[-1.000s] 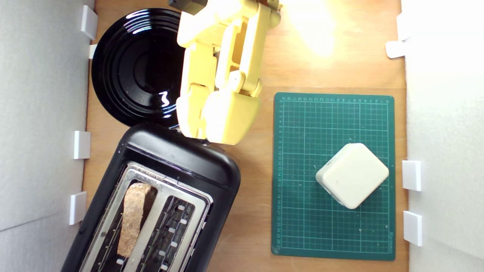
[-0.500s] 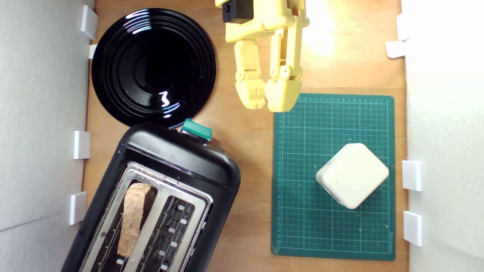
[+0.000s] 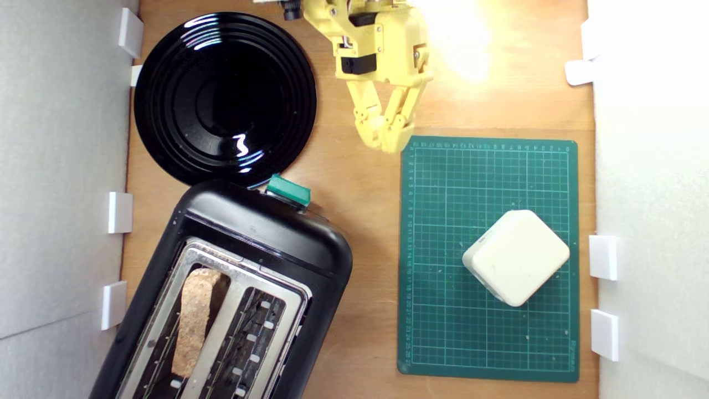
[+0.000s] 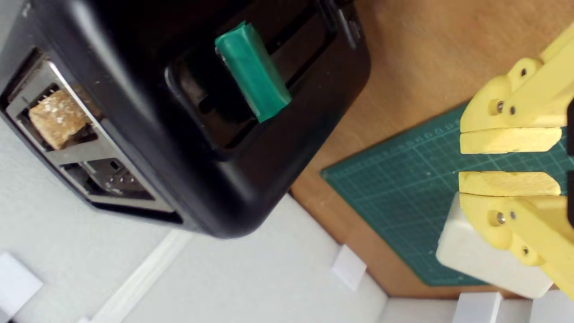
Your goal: Pick bread and place in toaster
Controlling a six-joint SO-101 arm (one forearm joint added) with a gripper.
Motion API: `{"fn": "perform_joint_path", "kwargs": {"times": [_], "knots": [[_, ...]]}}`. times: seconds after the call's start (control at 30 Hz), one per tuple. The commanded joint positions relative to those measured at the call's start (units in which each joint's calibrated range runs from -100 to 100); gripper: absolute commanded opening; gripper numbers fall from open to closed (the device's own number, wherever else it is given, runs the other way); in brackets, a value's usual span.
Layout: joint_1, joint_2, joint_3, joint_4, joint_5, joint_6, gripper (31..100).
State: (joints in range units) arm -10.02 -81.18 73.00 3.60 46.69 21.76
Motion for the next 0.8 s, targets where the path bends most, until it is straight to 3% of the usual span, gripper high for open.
{"fn": "perform_joint_path", "kwargs": {"times": [0.0, 0.33, 0.77], "knots": [[-0.13, -7.25, 5.76, 0.66, 0.15, 1.23, 48.9], [-0.13, -16.90, 18.01, 0.75, 0.23, 1.70, 42.8], [-0.13, -17.73, 25.46, 0.21, 0.23, 1.91, 38.9]]}}
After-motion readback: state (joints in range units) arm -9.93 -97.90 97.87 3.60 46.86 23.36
